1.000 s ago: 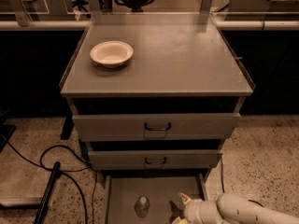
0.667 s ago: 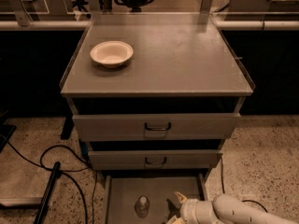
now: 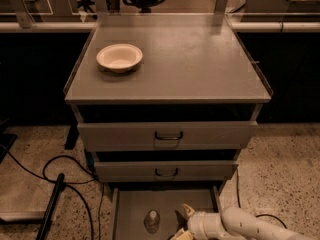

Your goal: Pick water bottle from bottom drawer and place on counter

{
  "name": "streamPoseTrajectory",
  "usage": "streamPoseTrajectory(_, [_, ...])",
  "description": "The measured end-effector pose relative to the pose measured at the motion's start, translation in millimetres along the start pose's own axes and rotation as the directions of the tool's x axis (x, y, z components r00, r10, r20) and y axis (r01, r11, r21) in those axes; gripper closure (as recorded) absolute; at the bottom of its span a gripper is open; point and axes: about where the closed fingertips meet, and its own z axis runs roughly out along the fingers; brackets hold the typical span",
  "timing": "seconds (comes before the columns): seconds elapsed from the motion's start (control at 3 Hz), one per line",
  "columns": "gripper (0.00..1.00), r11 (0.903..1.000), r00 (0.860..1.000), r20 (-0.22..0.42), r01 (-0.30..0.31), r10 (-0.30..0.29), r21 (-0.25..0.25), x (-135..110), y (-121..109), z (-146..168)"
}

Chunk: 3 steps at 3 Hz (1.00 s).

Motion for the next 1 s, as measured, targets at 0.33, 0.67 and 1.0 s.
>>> streamPoseTrajectory(0.33, [0.00, 0.9989, 0.999, 0.017, 0.048, -0.047, -0.005, -0.9, -34.2, 32.0])
streamPoseTrajectory(0.67, [0.00, 0.9988, 0.999, 0.018, 0.049, -0.049, -0.003, -1.3, -38.2, 33.9])
streamPoseTrajectory(1.0, [0.00, 0.9989, 0.999, 0.030, 0.045, -0.044, -0.014, -0.3, -36.0, 39.0])
